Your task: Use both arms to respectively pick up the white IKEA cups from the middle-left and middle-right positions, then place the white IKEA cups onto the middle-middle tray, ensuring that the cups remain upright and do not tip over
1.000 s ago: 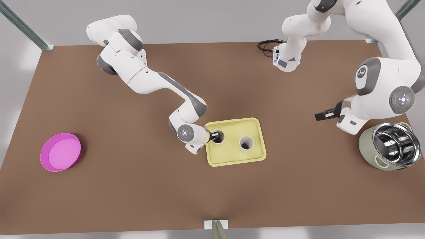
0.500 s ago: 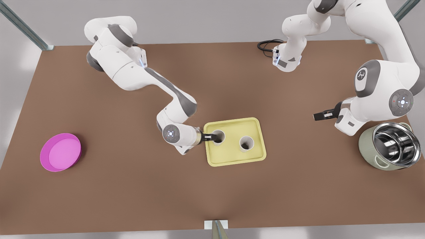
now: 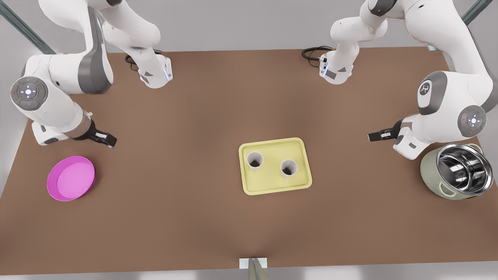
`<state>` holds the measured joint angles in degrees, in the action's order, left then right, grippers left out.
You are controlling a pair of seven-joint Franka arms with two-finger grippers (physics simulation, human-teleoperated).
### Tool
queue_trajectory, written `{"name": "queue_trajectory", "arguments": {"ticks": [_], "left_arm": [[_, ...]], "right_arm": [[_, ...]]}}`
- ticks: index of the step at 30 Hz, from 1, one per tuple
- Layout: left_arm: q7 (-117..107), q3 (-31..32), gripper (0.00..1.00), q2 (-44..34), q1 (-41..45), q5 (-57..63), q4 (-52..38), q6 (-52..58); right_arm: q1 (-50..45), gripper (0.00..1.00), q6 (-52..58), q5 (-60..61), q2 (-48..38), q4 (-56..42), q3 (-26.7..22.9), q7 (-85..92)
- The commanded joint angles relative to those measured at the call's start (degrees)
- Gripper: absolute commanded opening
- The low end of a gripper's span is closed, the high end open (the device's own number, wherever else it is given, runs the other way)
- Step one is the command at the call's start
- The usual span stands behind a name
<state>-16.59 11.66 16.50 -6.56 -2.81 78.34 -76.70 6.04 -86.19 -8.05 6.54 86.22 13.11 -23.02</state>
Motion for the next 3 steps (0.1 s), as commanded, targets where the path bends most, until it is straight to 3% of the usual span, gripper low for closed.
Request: {"name": "queue_trajectory", "arguments": {"ticks": [1, 3], "left_arm": [[1.3, 0.03, 1.0, -0.06, -0.03, 0.08, -0.02, -0.12], [1.3, 0.03, 1.0, -0.15, -0.21, 0.08, -0.02, -0.12]], "right_arm": [[-0.23, 1.0, 3.22, 2.69, -1.44, 1.58, -0.98, 15.29], [-0.23, 1.0, 3.31, 2.69, -1.35, 1.58, -1.16, 15.29]]}}
